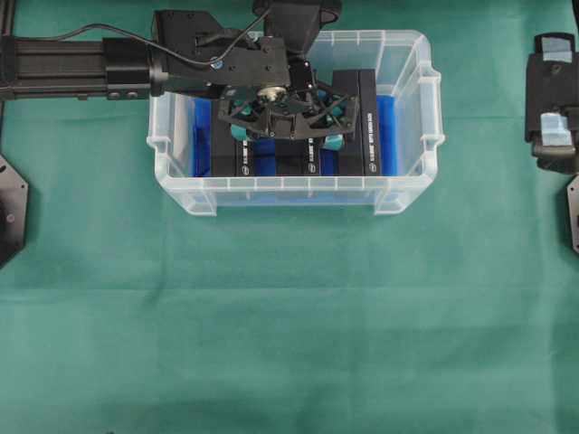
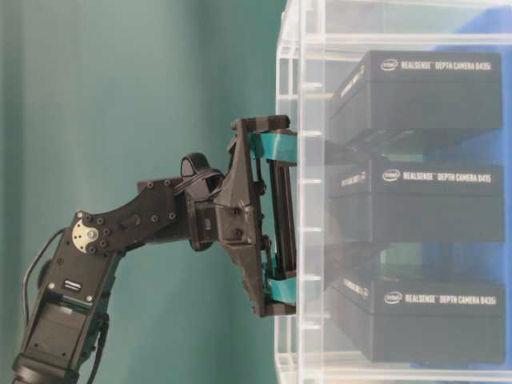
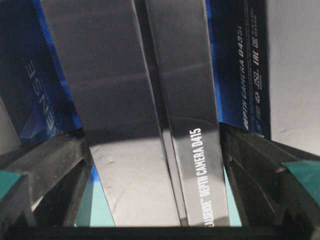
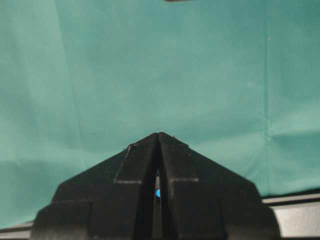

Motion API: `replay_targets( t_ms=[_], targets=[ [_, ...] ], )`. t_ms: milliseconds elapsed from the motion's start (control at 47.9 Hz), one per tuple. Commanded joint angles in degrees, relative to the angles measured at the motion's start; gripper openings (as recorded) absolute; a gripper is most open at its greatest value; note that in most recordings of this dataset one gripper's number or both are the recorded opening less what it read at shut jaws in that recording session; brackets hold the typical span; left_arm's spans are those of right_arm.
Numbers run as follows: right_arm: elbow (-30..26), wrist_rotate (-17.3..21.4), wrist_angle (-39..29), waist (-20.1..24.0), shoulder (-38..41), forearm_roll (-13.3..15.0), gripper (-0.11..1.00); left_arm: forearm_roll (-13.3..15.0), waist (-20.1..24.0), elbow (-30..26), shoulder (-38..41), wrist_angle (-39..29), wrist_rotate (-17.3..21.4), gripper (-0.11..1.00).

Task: Take the box out of the case with the left arm.
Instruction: 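Close the left gripper on the middle black box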

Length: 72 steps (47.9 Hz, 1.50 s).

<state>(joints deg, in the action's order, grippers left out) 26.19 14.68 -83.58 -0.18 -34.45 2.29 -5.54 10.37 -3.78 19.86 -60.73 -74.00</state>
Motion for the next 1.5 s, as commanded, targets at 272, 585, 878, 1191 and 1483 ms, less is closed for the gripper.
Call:
replay_targets(
  t_ms=[272, 585, 878, 1191, 1483],
  targets=[
    [-0.97, 0.09, 0.18, 0.0, -0.26, 0.09, 0.02, -0.09, 0.0, -0.7, -0.97, 0.26, -0.18, 0.97],
    [-0.97, 0.09, 0.18, -0.09, -0.26, 0.09, 0.02, 1.23, -0.35, -1.23, -0.88, 0.88, 0.18, 0.66],
    [-0.97, 0.09, 0.18, 0.0, -0.26, 0.0, 0.02, 1.67, -0.35, -1.76, -0.97, 0.62, -1.14, 0.63],
    [-0.97, 0.09, 0.18, 0.0, -0.26, 0.09, 0.02, 1.76, -0.35, -3.25, -2.64, -1.85, -1.76, 0.63],
    [-0.97, 0.09, 0.18, 0.0, -0.26, 0.44, 0.02, 2.11, -0.35, -12.04, -3.43, -11.34, -1.23, 0.62]
  ],
)
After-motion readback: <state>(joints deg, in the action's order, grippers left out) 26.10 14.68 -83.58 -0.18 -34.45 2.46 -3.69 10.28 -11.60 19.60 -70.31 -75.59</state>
